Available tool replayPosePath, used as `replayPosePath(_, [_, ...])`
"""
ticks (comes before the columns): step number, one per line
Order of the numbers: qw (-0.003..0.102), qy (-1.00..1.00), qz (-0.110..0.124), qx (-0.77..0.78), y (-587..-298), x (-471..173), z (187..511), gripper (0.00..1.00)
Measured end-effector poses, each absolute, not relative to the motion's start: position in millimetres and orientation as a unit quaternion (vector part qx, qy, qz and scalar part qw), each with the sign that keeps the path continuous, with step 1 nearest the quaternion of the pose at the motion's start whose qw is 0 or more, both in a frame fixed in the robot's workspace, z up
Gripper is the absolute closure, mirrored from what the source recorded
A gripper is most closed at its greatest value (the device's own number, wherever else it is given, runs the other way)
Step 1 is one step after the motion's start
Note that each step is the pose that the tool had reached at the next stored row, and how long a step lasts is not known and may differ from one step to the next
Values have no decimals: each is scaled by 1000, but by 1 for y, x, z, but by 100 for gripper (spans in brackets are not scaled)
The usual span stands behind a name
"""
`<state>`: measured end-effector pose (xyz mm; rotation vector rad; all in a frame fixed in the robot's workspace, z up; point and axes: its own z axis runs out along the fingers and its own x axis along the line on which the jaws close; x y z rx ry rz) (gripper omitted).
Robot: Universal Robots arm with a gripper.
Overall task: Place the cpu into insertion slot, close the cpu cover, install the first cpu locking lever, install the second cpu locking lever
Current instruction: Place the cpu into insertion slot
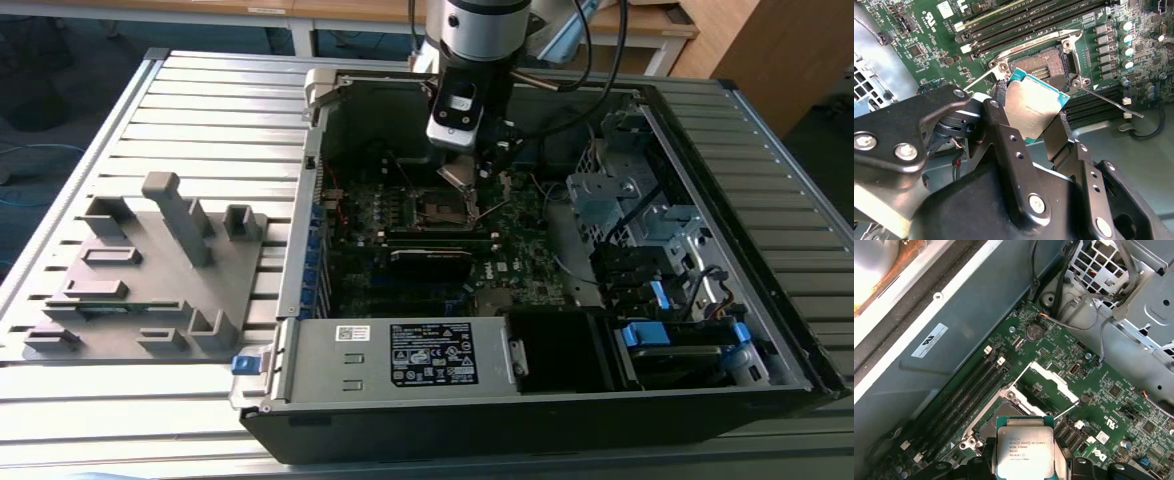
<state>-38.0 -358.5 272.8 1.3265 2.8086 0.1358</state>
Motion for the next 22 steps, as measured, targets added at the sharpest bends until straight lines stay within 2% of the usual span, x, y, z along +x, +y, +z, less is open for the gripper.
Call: replayPosePath(22, [17, 893, 43, 448, -358, -38, 272, 46])
